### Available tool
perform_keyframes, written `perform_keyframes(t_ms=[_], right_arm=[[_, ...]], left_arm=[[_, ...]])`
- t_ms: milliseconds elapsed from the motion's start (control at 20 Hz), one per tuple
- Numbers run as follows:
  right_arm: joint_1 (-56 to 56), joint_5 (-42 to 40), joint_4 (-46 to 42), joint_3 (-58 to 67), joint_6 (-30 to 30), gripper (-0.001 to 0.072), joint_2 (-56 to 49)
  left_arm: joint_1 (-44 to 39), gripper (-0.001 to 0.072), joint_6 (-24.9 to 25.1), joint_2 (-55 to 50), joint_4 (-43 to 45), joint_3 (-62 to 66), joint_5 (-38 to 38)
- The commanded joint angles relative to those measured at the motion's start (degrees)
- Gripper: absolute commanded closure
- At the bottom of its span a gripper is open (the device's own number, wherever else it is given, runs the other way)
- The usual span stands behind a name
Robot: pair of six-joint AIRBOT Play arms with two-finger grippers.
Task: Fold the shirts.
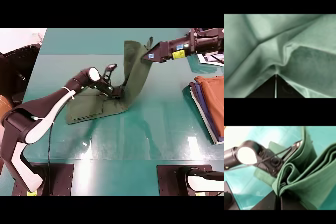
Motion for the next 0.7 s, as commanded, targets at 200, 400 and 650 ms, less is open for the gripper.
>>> perform_keyframes(t_ms=[200,400,650], right_arm=[[15.58,-12.44,5.01,0.42,-2.03,0.0692,-3.8],[29.07,-23.82,9.05,0.44,-6.25,0.063,-13.22],[36.2,-25.27,7.19,0.42,-14.4,0.0238,-19.39]], left_arm=[[16.74,0.0679,-0.11,16.5,7.21,0.76,-5.46],[27.28,0.0678,-0.09,27.34,13.42,0.76,-7.15],[35.04,0.0678,-0.09,32.89,14.01,0.76,-10.27]])
